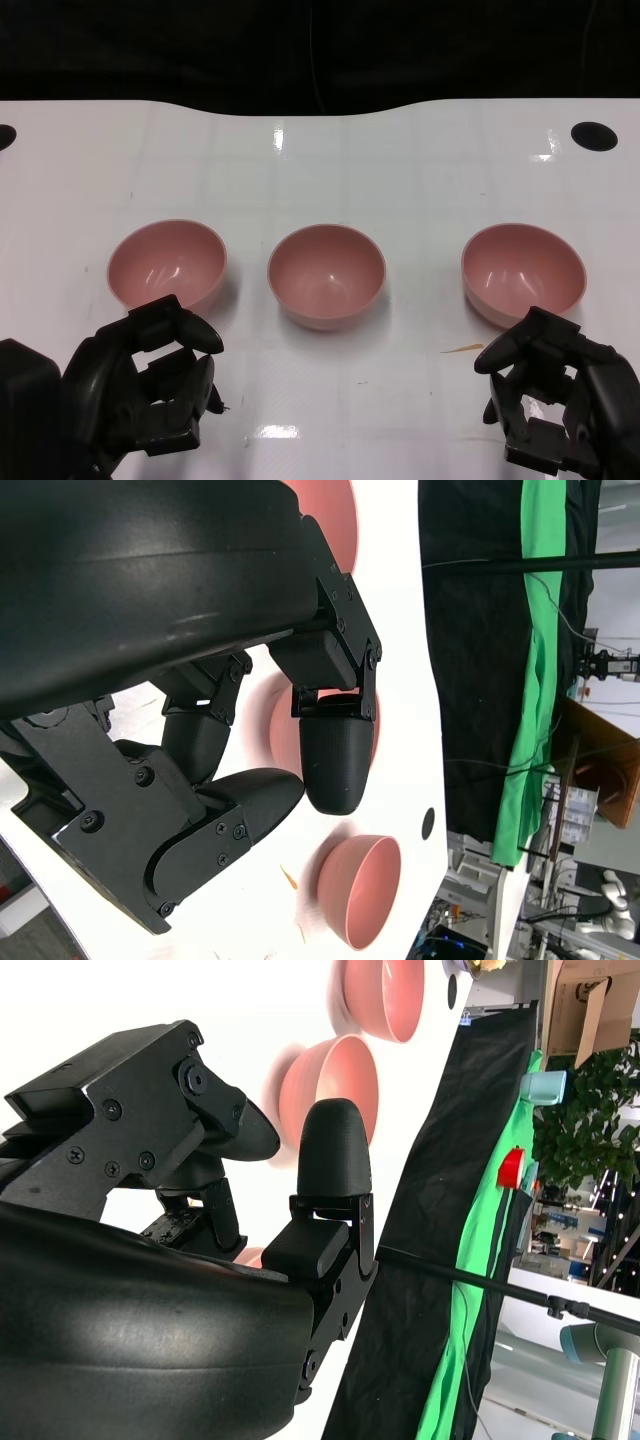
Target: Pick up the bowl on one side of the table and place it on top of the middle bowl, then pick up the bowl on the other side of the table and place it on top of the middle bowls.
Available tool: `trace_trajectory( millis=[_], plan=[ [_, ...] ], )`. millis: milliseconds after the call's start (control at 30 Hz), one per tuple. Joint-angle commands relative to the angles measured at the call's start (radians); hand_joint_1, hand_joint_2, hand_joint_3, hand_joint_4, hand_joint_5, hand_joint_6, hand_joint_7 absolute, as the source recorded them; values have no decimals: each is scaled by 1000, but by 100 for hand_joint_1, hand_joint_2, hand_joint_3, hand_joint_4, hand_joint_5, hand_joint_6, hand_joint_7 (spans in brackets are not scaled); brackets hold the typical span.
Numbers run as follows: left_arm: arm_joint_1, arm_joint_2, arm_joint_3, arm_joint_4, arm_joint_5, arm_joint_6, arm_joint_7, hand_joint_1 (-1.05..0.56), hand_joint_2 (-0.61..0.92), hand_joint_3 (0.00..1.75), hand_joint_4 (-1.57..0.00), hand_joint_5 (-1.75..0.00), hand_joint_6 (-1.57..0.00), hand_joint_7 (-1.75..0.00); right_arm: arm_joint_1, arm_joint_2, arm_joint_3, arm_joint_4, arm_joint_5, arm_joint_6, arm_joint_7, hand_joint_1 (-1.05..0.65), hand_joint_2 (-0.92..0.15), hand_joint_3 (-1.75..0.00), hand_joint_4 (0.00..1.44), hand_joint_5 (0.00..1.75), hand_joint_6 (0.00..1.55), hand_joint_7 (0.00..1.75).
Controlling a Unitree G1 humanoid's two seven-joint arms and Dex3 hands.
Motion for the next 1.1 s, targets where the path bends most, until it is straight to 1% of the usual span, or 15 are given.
trace_trajectory(
  millis=[33, 167, 267, 300, 367, 467, 533, 633, 700, 800, 867, 900, 1000, 1033, 1100],
  plan=[
    [-3, 6, 7, -5, -2, 6, 6, -24, 22, 140, -83, -160, -85, -129, -4, -3, -8, -10, 12, 3, -2, -2, -53, -112, 77, 154, 70, 132],
    [-1, 6, 6, -5, -1, 4, 6, -24, 23, 140, -82, -160, -85, -131, -6, 2, -12, -13, 18, -1, -6, -2, -53, -113, 74, 154, 68, 131],
    [2, 8, 3, -4, 9, -6, 6, -24, 23, 140, -82, -159, -84, -131, -9, 3, -16, -21, 12, 0, -14, -1, -53, -112, 65, 153, 62, 126],
    [2, 8, 3, -4, 9, -6, 5, -24, 23, 140, -83, -160, -84, -131, -10, 3, -17, -23, 9, 0, -17, -1, -54, -109, 61, 150, 60, 121],
    [2, 8, 2, -5, 9, -6, 5, -24, 22, 140, -83, -160, -84, -131, -11, -3, -16, -26, -7, -4, -23, -1, -55, -107, 60, 148, 60, 118],
    [1, 8, 2, -7, 7, -2, 4, -25, 22, 141, -83, -160, -84, -132, -15, -18, -14, -21, -41, -35, -28, -3, -56, -96, 55, 136, 57, 102],
    [0, 9, 2, -4, 5, -5, 0, -25, 22, 141, -83, -160, -84, -132, -16, -25, -14, -14, -55, -54, -30, -3, -57, -93, 54, 134, 57, 98],
    [0, 8, 2, -1, 6, -11, 0, -24, 22, 142, -83, -160, -83, -132, -19, -40, -12, -6, -109, -89, -43, -6, -58, -83, 52, 125, 56, 90],
    [1, 7, 1, -3, 7, -8, 3, -24, 22, 142, -82, -161, -84, -132, -21, -49, -11, -7, -143, -107, -53, -8, -61, -71, 51, 118, 54, 83],
    [2, 7, 0, -7, 8, -6, 5, -24, 21, 144, -81, -161, -84, -133, -25, -54, -11, -14, -167, -115, -60, -9, -65, -59, 49, 111, 51, 75],
    [2, 7, 0, -8, 8, -5, 5, -24, 21, 144, -81, -161, -84, -133, -26, -55, -11, -13, -172, -118, -63, -10, -67, -54, 49, 109, 51, 73],
    [3, 6, 0, -8, 9, -6, 6, -24, 21, 145, -81, -161, -84, -133, -33, -65, -15, -11, -181, -129, -62, -10, -67, -54, 49, 109, 51, 73],
    [3, 6, -2, -5, 8, -16, -1, -25, 20, 144, -81, -163, -82, -135, -46, -92, -25, -20, -217, -127, -63, -20, -80, -24, 44, 93, 45, 62],
    [4, 6, -2, -3, 5, -21, -6, -25, 20, 144, -81, -164, -81, -135, -49, -97, -26, -22, -227, -124, -64, -22, -82, -18, 43, 91, 44, 60],
    [4, 5, -2, -2, 1, -22, -8, -25, 21, 144, -81, -163, -82, -135, -53, -110, -26, -26, -251, -122, -67, -26, -84, -13, 41, 88, 43, 57]
  ],
)
